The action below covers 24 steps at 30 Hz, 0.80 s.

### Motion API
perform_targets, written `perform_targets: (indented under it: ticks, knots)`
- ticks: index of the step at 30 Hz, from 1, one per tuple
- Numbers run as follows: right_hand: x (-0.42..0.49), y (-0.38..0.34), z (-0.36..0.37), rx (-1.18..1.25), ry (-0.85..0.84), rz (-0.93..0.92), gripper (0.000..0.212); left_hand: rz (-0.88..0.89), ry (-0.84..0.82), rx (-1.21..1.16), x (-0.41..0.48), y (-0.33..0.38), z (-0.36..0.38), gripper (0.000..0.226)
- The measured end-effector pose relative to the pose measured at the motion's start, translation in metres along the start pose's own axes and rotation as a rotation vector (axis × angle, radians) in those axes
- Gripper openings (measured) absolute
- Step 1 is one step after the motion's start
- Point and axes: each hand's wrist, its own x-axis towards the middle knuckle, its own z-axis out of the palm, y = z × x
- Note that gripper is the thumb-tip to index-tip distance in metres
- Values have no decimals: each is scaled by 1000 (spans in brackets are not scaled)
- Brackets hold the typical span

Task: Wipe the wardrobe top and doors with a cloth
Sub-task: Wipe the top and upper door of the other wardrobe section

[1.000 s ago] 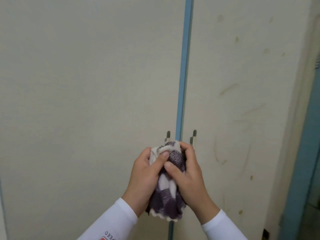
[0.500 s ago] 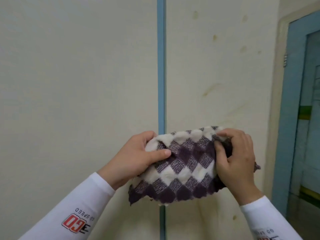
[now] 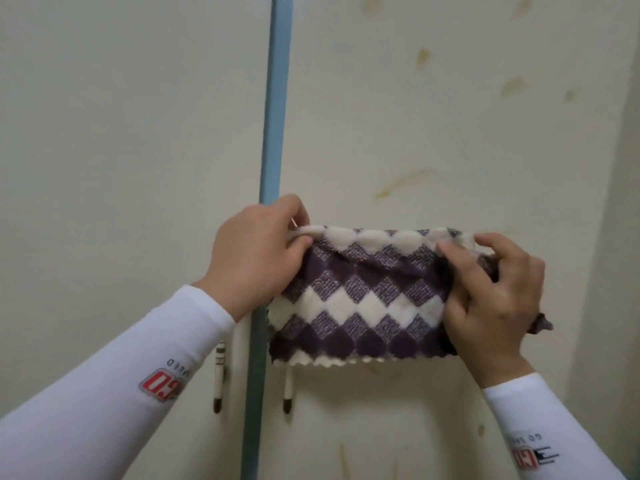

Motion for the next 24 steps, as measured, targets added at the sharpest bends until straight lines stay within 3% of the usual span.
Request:
perform_targets:
  ticks: [3,6,10,14,20,24]
  knots:
    - [12,18,24,-14,-15,-74,50,-15,106,252,18,13,16,10]
    - [14,25,48,-20,-16,-214,39,77,207,488,29,22,24,10]
    - [6,30,63,-40,31,-234,43,182,196,828,26,39,32,14]
    - [5,31,67,-136,60,-245,47,219,151,1013,27,53,24,16]
    - [17,46,68,-108,145,-271,44,-49,-207,902,27,74,37,19]
    - [24,53,70,-57,259,-362,26,-253,-186,555,30,88,48,22]
